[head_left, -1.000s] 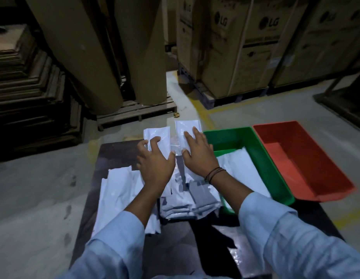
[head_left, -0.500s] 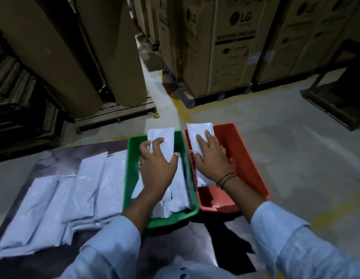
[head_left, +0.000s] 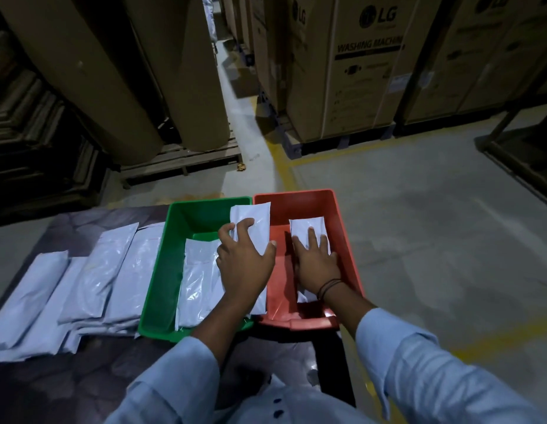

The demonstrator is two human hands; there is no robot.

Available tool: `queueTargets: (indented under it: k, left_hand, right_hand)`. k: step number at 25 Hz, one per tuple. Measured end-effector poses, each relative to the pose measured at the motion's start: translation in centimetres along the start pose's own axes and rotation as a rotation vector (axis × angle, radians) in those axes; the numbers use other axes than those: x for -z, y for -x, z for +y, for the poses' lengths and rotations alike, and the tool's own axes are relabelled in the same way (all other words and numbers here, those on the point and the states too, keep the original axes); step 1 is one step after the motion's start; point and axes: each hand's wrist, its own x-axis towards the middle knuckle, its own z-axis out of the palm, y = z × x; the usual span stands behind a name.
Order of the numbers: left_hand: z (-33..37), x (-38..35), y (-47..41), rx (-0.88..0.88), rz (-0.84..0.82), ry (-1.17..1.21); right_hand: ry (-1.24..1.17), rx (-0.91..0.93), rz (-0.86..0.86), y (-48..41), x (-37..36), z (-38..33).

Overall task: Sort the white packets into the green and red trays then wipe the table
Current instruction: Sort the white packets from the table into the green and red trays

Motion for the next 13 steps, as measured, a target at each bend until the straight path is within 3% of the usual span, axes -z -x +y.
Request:
queueTargets:
  k: [9,13]
  left_hand:
    - [0.6,-1.0,-0.4,0.025,0.017,-0.033]
    - [2.1,-2.2,0.1,-0.004,0.01,-0.028]
  right_hand:
    - [0.1,0.057,0.024,-1.0,-0.7,1.0]
    - [0.023,0.114,0.279,-0.4,1.4,1.7]
